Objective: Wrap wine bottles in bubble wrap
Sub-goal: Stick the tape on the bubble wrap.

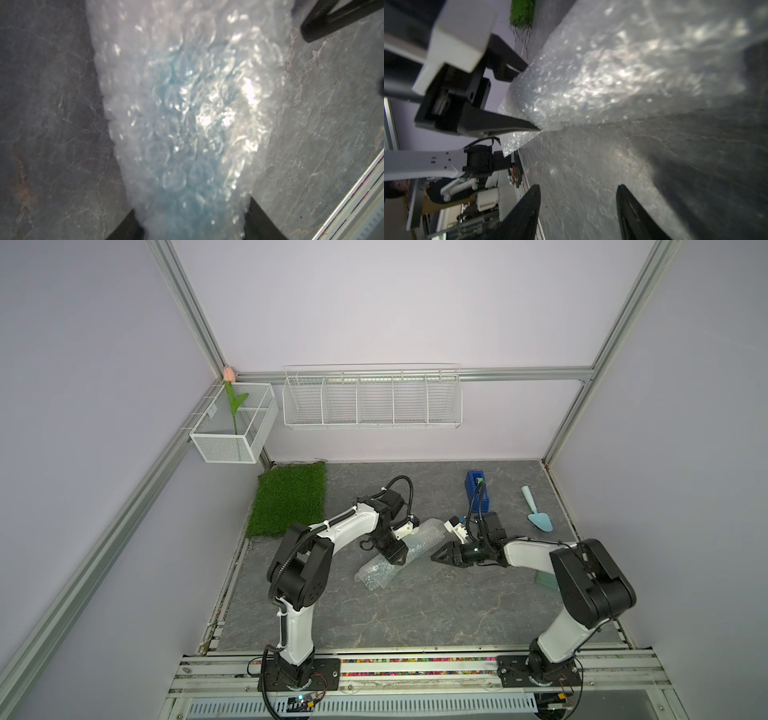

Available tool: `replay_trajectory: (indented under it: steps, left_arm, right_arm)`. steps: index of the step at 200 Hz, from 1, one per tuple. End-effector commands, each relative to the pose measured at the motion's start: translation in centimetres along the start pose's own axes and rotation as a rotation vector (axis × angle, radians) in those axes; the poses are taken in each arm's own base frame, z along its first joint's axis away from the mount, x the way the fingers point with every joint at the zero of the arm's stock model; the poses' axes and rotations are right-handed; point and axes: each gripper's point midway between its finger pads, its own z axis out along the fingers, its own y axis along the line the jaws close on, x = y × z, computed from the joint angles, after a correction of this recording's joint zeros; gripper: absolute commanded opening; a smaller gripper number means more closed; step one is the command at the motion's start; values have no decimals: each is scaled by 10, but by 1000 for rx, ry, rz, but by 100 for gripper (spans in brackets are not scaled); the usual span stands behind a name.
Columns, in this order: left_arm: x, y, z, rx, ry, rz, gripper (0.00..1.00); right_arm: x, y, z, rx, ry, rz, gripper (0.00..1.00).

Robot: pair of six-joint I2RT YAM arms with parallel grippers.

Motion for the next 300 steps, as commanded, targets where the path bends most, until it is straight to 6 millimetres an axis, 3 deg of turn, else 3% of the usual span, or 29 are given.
replay_trajectory:
  steps: [1,22,69,119,175,217,259,300]
  left_arm:
    - [24,-12,17,76,114,-21,59]
    - [24,-12,17,78,117,-24,59]
    - [25,-11,16,75,126,-30,59]
    - [25,-11,15,76,130,-28,59]
    - [24,-8,15,71,131,-31,59]
    - [25,-7,16,67,137,-32,59]
    - [25,-7,15,65,140,-34,59]
    - [25,-7,17,75,143,-36,59]
  right_arm:
    - [-7,29,-3,-112,-25,-60,26]
    - [-27,44,11,-222,-59,-49,7]
    - [-53,36,50,-346,-142,27,7]
    - [-65,11,64,-345,-217,83,7]
    - [-47,17,37,-320,-211,49,7]
    - [-24,8,37,-258,-161,63,8]
    - [-11,-9,50,-156,-95,79,7]
    - [-29,-13,54,-111,-126,60,8]
